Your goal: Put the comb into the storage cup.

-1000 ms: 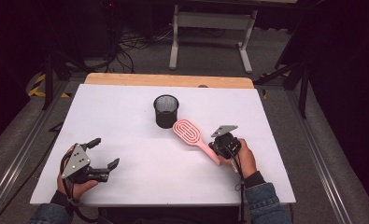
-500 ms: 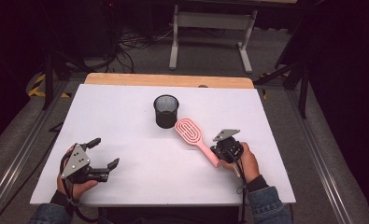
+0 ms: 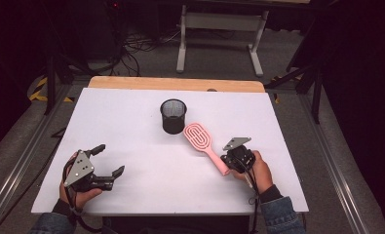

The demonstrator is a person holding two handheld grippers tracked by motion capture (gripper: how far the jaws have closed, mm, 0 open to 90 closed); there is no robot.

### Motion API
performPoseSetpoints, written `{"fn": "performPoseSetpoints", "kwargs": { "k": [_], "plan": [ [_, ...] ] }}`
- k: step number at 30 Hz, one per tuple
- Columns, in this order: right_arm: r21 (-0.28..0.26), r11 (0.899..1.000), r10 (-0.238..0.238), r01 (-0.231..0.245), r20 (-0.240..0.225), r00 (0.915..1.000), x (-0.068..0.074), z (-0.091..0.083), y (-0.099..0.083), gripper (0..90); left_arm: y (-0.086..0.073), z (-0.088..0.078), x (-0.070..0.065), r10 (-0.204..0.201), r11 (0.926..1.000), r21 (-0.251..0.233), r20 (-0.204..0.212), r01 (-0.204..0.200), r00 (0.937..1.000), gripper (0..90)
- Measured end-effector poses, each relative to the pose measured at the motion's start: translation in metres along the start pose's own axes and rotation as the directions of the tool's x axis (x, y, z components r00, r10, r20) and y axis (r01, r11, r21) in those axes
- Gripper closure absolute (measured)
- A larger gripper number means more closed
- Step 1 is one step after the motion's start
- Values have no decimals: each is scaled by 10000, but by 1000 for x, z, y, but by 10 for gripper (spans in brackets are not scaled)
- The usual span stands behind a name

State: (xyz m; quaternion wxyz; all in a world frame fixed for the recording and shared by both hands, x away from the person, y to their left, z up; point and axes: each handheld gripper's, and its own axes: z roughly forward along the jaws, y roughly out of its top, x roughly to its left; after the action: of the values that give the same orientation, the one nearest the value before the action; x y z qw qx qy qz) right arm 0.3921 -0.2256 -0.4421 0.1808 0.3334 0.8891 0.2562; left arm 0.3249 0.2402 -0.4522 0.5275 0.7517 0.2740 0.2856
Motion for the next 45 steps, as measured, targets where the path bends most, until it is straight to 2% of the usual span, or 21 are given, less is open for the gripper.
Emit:
{"fn": "performPoseSetpoints", "kwargs": {
  "k": [10, 13, 19, 24, 27, 28, 30, 31, 35, 40, 45],
  "plan": [
    [74, 9999, -111, 112, -28, 9999, -1, -2, -1, 857, 0, 0, 0, 67, 10000, 28, 16, -67, 10000, 77],
    [59, 9999, -162, 161, 92, 9998, -3, -3, -1, 836, 0, 0, 0, 75, 10000, 39, 17, -75, 10000, 76],
    [-320, 9995, 76, -65, 364, 9993, -8, -12, 2, 786, 0, 1, 0, 124, 9999, 75, 21, -124, 9999, 77],
    [-585, 9980, 272, -243, 494, 9984, -11, -20, 8, 658, 0, 2, -1, 51, 9999, 87, 58, -51, 10000, 77],
    [-773, 9957, 547, -507, 502, 9972, -15, -26, 15, 570, -1, 3, -1, 116, 9998, 181, 69, -117, 9999, 77],
    [-761, 9953, 632, -601, 390, 9972, -16, -28, 18, 529, -1, 3, -1, 124, 9998, 178, 67, -125, 9999, 77],
    [-798, 9937, 829, -786, 515, 9952, -17, -28, 22, 446, -1, 3, -1, 75, 9998, 188, 65, -76, 10000, 77],
    [-764, 9929, 956, -916, 502, 9942, -18, -27, 24, 371, -1, 3, -1, 100, 9997, 206, 66, -102, 9999, 77],
    [-355, 9949, 968, -948, 585, 9936, -14, -19, 33, 185, -1, 4, -1, 50, 9998, 200, 107, -52, 9999, 77],
    [49, 9960, 890, -893, 439, 9951, -9, -7, 42, 133, -1, 4, 0, 85, 9996, 261, 121, -88, 9999, 78],
    [444, 9909, 1265, -1273, 216, 9917, -7, 7, 49, 94, -1, 5, 0, 95, 9995, 299, 122, -99, 9999, 78]
  ]
}}
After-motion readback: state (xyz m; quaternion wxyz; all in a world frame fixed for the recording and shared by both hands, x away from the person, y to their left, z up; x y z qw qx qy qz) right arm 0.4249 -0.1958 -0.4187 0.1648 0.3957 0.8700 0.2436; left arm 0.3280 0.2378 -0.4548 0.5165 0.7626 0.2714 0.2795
